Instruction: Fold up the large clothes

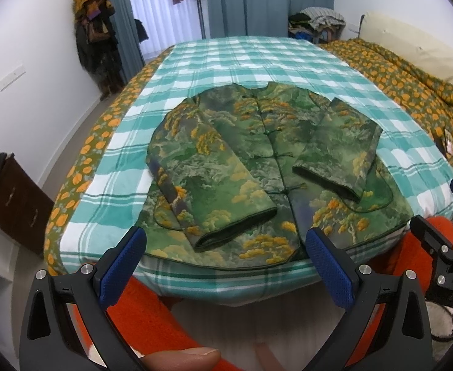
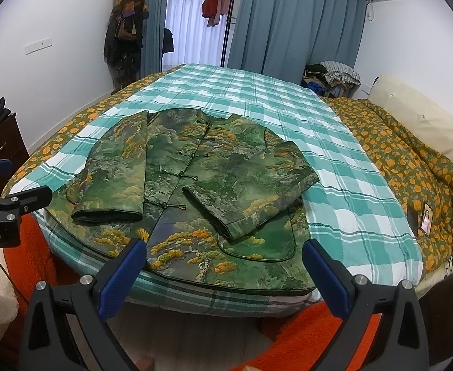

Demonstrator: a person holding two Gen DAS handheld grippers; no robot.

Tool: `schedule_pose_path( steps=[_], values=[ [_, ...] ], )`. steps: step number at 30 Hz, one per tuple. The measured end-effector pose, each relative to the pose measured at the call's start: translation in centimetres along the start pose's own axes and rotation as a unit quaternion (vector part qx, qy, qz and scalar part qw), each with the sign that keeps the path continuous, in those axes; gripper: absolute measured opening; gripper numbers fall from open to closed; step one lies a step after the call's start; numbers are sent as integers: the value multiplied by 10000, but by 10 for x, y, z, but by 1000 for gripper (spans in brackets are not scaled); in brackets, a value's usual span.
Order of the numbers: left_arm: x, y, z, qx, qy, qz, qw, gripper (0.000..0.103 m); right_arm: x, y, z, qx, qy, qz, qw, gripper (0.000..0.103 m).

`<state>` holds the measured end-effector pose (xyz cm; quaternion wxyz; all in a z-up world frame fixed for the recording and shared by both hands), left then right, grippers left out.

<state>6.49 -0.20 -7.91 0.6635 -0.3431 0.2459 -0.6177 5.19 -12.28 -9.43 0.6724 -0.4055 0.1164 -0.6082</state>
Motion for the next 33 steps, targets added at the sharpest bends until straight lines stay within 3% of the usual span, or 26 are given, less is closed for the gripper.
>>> schedule_pose_path(
  steps=[33],
  values=[
    [10, 0, -4, 41, 124, -12, 9999, 103, -5, 8, -4, -45, 39, 92, 9999, 102]
  ],
)
Point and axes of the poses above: each gripper's, at about its wrist camera, not at the fingertips, and y roughly the way its jaws point, x to its right, z to its top, the point moved 10 cm from there along y, roughly the way its jaws point, and after that the axes turned 15 degrees about -y, right-handed, at the moved point
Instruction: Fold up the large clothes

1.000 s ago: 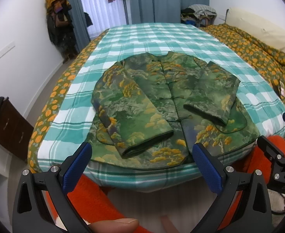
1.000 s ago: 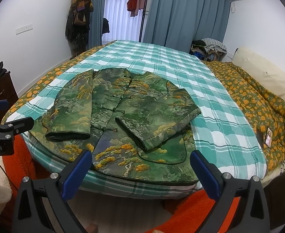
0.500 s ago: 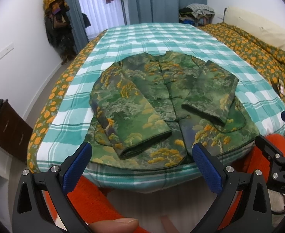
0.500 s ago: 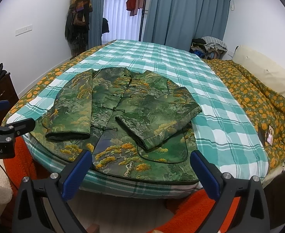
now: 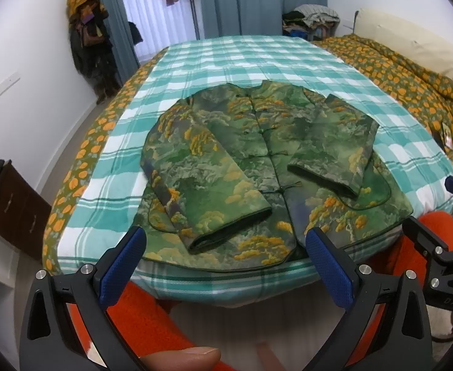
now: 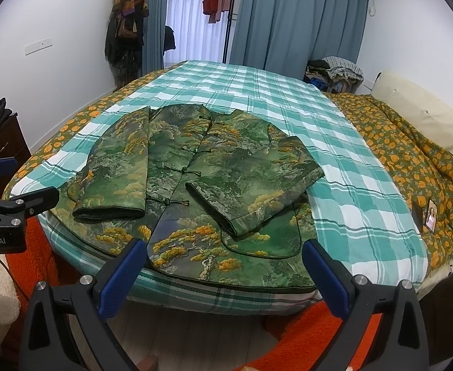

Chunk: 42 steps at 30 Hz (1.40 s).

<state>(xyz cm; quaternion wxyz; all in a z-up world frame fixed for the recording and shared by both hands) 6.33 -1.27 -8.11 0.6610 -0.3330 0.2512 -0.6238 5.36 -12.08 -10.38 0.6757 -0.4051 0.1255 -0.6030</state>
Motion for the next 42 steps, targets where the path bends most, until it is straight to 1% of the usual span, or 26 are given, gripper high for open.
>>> schedule_pose_path(
  steps=[42],
  values=[
    [2, 1, -2, -4, 52, -14, 10000, 103, -6, 1, 2, 7, -47, 13, 10000, 102]
  ],
)
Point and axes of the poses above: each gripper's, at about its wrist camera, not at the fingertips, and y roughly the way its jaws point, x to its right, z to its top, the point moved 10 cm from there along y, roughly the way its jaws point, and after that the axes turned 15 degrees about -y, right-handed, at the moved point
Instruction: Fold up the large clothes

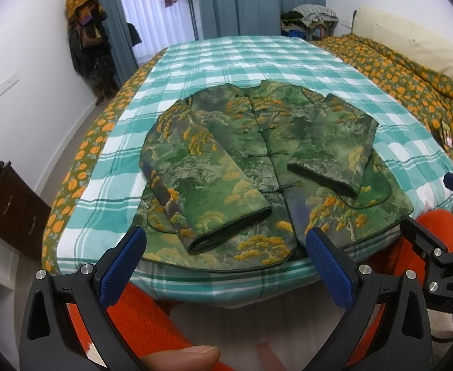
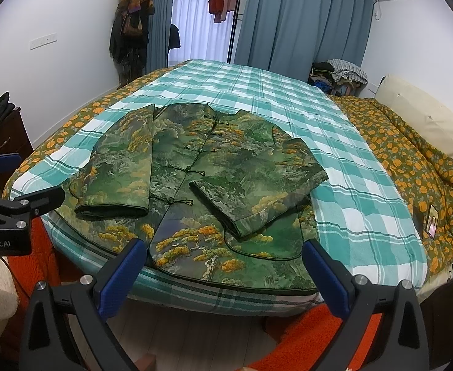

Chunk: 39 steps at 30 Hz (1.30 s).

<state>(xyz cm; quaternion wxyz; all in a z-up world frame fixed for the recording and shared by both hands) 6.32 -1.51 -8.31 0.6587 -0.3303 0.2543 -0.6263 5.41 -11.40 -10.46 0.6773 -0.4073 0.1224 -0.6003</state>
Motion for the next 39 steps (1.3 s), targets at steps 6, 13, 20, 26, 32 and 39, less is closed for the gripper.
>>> schedule_pose_path(
  steps=[6, 13, 20, 26, 32, 39],
  values=[
    [0, 0, 0, -2, 0, 3, 10000, 103, -3, 1, -1, -15, -14, 11, 10000, 102],
    [0, 0, 0, -1, -3, 2, 10000, 103, -2, 1, 0, -7, -10, 4, 10000, 102],
    [0, 0, 0, -5, -2, 3, 10000, 103, -7, 3, -2, -9, -31, 16, 10000, 102],
    [-1, 0, 0, 5, -3, 7, 10000, 103, -5, 3, -2, 31, 34, 4, 10000, 102],
    [-5, -1, 3, -6, -35, 12, 10000, 103, 21, 8, 12, 360, -104, -9, 9993, 102],
    [-13, -2, 5, 91, -92, 36, 9999, 103, 22, 107, 13, -335, -1201, 284, 9918, 102]
  ],
)
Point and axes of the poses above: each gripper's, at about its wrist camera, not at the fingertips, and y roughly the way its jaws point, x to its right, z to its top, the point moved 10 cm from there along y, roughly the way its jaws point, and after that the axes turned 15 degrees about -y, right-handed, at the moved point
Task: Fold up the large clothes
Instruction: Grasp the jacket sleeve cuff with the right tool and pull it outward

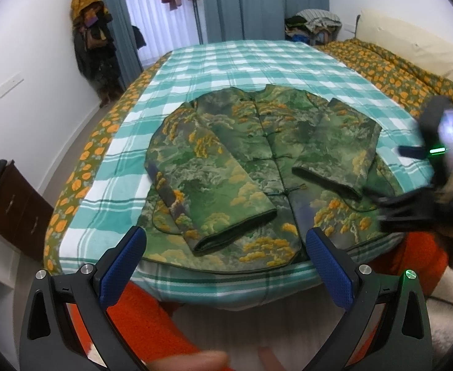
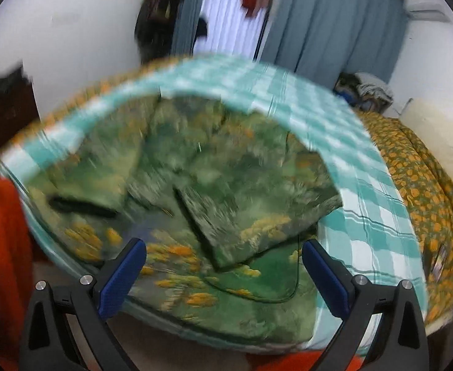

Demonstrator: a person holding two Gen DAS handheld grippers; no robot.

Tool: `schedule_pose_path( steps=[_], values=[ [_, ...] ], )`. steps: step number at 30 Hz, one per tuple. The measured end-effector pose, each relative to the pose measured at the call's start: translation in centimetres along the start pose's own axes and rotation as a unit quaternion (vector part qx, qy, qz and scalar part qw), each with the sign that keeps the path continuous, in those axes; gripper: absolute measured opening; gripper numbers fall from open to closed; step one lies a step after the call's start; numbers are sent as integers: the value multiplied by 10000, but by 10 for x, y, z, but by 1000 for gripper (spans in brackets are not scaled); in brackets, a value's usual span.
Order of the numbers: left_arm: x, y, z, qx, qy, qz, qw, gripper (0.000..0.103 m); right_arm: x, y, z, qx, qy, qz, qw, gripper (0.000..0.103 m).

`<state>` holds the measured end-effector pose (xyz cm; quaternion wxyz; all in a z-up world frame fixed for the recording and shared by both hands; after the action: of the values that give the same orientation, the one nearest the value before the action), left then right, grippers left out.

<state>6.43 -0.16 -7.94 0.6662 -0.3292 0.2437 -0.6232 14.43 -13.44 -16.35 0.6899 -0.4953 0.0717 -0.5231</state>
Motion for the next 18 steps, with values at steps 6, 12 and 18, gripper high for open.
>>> schedule_pose_path(
  steps=[6, 12, 18],
  values=[
    [-13, 2, -1, -34, -103, 121, 9999, 103, -15, 102, 8, -396, -844, 209, 9954, 101],
    [-26, 9, -10, -71, -78, 299, 9995, 103, 17, 111, -2, -586, 234, 724, 9954, 15],
    [-24, 33, -8, -18, 472, 374, 9982, 103, 89, 12, -5, 130, 880, 126, 9960, 13]
  ],
)
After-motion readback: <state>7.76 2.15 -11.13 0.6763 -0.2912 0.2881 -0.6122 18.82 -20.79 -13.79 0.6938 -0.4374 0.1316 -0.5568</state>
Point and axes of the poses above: each gripper's, at about its wrist camera, not at the fingertips, and y roughly the way its jaws point, x to its right, z to its top, the point moved 10 cm from there along y, roughly the way its jaws point, and after that the axes turned 15 degrees about -y, right-handed, at the moved point
